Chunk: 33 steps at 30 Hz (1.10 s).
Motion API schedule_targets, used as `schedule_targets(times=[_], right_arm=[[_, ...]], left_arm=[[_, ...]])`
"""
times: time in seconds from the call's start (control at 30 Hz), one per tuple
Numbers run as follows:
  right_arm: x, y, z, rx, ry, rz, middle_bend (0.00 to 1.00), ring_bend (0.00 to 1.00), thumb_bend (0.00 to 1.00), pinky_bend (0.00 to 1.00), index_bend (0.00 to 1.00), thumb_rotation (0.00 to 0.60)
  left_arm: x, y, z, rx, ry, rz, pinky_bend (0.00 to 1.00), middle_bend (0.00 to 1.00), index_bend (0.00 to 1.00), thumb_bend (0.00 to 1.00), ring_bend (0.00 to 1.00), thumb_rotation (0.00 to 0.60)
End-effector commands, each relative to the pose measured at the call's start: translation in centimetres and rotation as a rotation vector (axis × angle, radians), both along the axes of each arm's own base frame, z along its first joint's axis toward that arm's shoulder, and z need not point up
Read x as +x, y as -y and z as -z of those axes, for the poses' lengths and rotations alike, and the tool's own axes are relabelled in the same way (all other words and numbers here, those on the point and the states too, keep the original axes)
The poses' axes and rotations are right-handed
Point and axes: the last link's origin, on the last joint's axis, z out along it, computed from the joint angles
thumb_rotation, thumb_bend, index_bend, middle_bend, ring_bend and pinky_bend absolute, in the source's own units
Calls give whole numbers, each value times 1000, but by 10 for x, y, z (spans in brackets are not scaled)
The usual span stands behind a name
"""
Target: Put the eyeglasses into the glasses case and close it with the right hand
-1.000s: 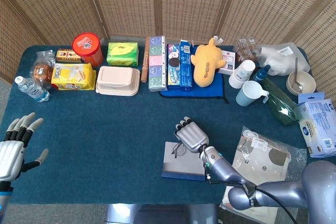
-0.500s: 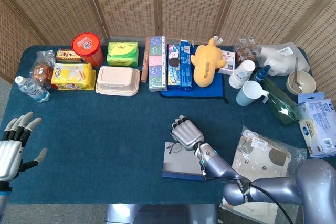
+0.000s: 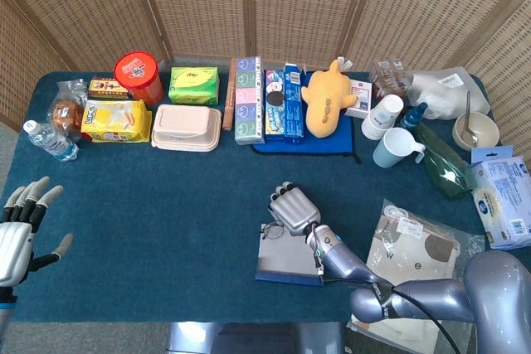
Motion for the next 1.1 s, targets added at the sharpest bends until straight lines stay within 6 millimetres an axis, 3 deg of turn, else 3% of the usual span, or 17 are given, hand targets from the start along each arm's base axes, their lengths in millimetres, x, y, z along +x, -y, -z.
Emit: schedule_targets(times=[0.03, 0.57, 1.1], right_arm=[[1, -1, 0, 1, 8, 4, 308, 218, 312, 196, 585, 600], [3, -8, -15, -65, 22, 12, 358, 273, 328, 205, 650, 600], [-8, -55, -36, -135, -41, 87, 371, 293, 329, 207, 661, 600]], left_arm=[[0, 0, 0, 0, 1, -1, 0, 30, 117, 285, 0, 600], [0, -1, 0, 1, 5, 9, 0, 29, 117, 285, 0, 600], [6, -9, 5, -18, 10, 48, 0, 29, 114, 285, 0, 600]])
